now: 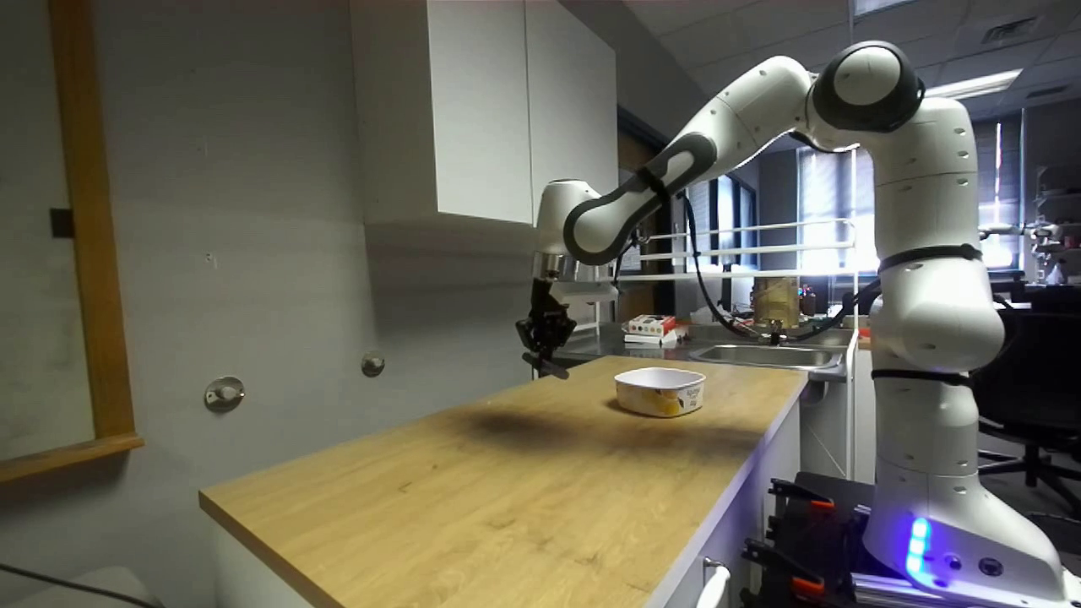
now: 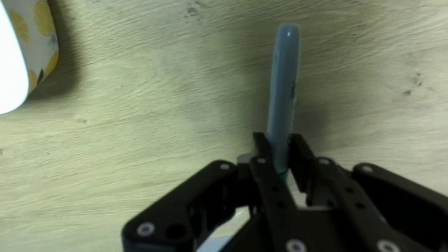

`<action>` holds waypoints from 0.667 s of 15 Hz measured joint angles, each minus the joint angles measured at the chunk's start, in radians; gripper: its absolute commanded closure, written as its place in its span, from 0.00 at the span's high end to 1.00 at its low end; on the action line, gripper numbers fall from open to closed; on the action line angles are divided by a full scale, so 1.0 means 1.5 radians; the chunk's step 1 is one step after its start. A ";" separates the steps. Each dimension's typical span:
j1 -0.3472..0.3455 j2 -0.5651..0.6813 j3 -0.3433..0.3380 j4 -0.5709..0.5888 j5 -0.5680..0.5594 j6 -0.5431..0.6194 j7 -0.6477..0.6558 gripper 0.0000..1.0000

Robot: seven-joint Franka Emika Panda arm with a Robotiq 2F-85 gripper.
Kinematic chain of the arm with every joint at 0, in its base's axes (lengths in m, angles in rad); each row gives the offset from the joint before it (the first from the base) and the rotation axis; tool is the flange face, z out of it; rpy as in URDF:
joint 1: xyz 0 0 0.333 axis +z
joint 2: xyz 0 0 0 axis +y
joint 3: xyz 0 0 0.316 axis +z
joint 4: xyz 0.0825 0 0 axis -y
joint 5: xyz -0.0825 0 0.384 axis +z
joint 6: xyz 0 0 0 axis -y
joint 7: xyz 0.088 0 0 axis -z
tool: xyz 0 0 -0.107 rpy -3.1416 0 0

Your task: Put the green marker in the white bowl

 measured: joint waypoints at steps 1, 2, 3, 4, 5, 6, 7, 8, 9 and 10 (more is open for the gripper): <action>-0.007 -0.017 0.000 -0.016 0.003 0.006 -0.001 0.07; -0.014 -0.034 0.000 -0.034 0.007 0.012 -0.003 0.07; -0.022 -0.049 -0.001 -0.051 0.012 0.020 -0.006 0.07; -0.029 -0.063 -0.001 -0.067 0.019 0.026 -0.010 0.07; -0.037 -0.076 -0.001 -0.083 0.026 0.033 -0.017 0.07; -0.045 -0.088 -0.001 -0.098 0.034 0.039 -0.023 0.07; -0.053 -0.100 -0.002 -0.113 0.042 0.045 -0.030 0.07; -0.060 -0.111 -0.002 -0.126 0.050 0.050 -0.036 0.07; -0.067 -0.122 -0.002 -0.139 0.058 0.055 -0.042 0.07; -0.073 -0.133 -0.003 -0.151 0.066 0.059 -0.048 0.07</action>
